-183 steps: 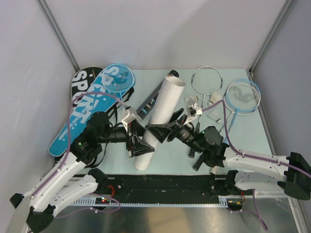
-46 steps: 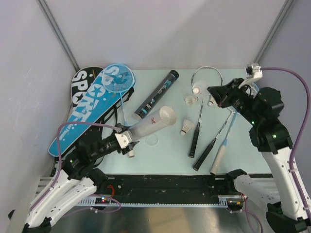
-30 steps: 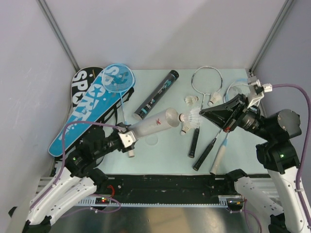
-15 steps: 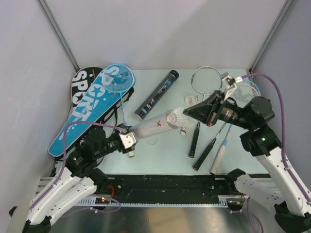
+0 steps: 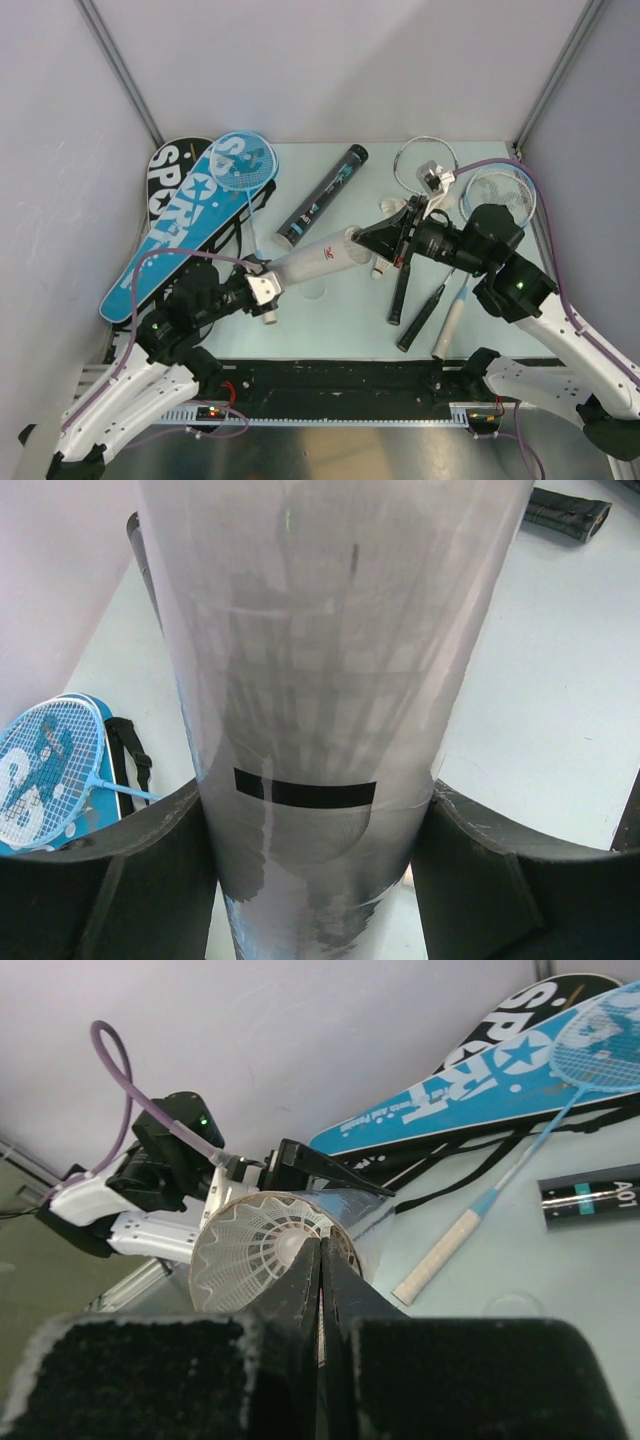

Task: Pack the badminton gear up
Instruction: Place the shuttlecock at the shuttle tube.

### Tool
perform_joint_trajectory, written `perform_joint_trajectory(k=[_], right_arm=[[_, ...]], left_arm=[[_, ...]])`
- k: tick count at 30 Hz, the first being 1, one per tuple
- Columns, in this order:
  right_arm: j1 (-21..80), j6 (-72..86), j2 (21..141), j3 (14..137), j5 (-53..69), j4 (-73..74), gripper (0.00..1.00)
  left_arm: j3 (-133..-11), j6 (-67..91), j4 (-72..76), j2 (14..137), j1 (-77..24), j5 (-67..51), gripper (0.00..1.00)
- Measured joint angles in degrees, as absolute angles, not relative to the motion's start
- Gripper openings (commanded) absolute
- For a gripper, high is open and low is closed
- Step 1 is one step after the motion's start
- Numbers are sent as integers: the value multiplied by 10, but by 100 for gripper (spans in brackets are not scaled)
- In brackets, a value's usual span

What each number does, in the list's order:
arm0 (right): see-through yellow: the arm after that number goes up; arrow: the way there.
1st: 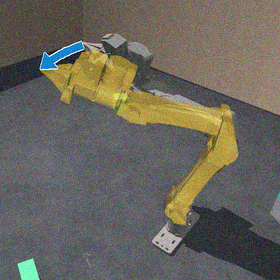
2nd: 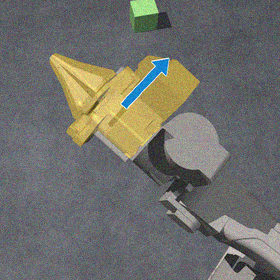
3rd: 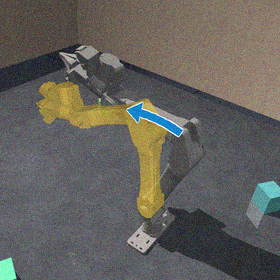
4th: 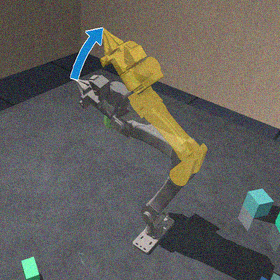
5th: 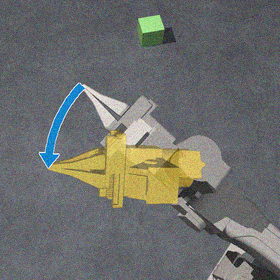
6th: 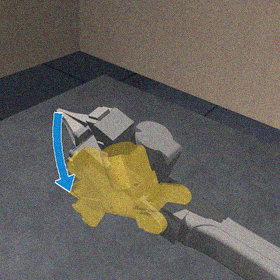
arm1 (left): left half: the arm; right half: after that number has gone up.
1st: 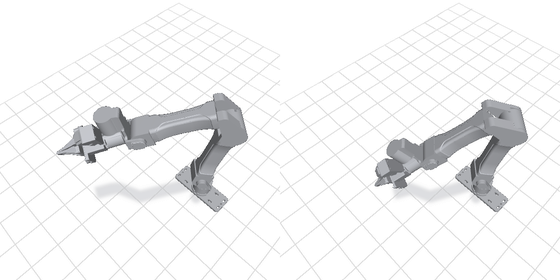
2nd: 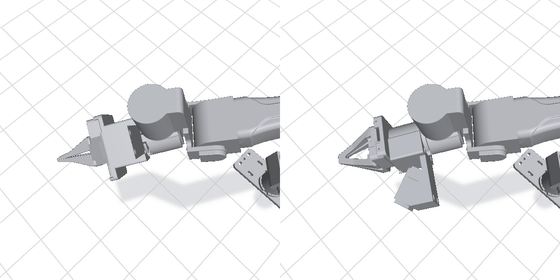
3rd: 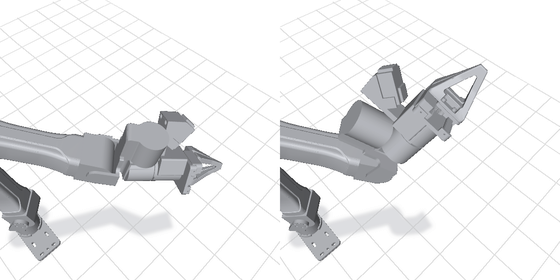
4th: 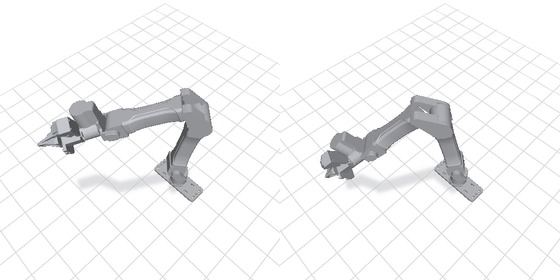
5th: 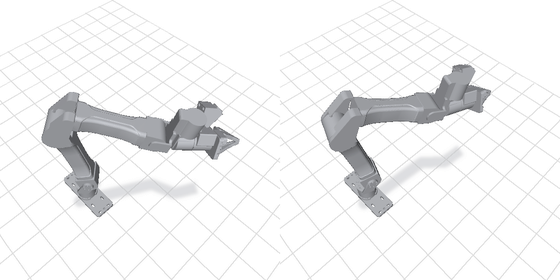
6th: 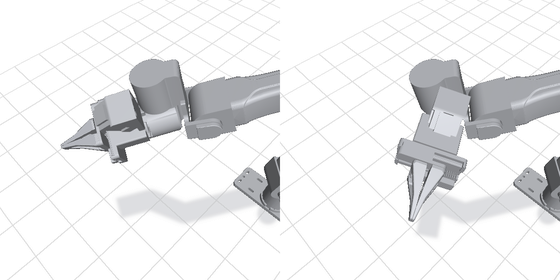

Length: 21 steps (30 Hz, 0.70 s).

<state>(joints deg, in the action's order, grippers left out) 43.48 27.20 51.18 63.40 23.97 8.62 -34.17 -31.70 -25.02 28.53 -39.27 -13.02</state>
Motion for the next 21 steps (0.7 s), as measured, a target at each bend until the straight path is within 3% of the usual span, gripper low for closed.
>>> perform_joint_trajectory(k=[15,21], right_arm=[[529,192,528,634,51,121,2],[538,194,529,634,13,130,34]], left_arm=[[-342,-315,-262,302,-393,-121,41],[-342,-314,-262,303,-393,-117,41]])
